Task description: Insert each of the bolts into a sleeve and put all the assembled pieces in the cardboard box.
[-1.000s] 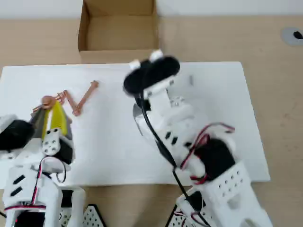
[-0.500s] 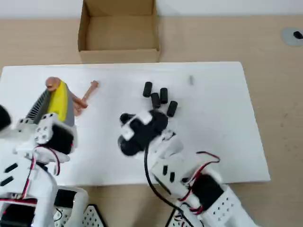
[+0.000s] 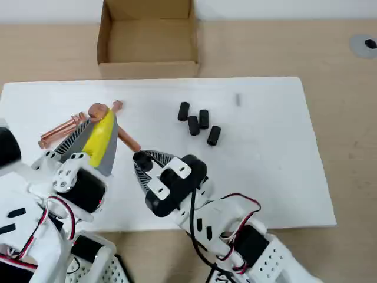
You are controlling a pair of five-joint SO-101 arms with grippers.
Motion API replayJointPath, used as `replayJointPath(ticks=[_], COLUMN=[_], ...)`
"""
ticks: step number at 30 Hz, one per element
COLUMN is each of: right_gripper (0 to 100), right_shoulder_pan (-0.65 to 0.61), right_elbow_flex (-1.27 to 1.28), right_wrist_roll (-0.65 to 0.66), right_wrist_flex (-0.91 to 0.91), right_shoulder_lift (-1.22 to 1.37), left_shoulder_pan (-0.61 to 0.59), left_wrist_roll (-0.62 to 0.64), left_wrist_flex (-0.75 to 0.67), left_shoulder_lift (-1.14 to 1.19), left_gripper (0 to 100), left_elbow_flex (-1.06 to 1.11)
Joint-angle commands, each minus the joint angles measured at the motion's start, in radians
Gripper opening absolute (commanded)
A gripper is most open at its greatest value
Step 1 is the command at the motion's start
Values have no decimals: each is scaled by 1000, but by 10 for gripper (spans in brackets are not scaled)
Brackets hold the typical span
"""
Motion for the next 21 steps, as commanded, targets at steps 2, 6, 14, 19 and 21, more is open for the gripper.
replayJointPath(ticks=[2,6,14,19,21], right_gripper=[9,9,9,9,9], right_shoulder_pan=[-16,-16,-16,-15,-13], right_elbow_flex=[-1,-5,-5,-5,-5], right_wrist_roll=[-23,-43,-44,-44,-44], right_wrist_flex=[-31,-31,-31,-31,-31], right_shoulder_lift=[-30,-30,-30,-30,-30], left_shoulder_pan=[12,18,106,110,110], left_wrist_roll=[-97,-157,-157,-167,-199], left_wrist_flex=[5,5,6,3,6], left_shoulder_lift=[8,8,7,7,4], left_gripper=[7,7,7,7,7], left_elbow_flex=[2,31,103,130,140])
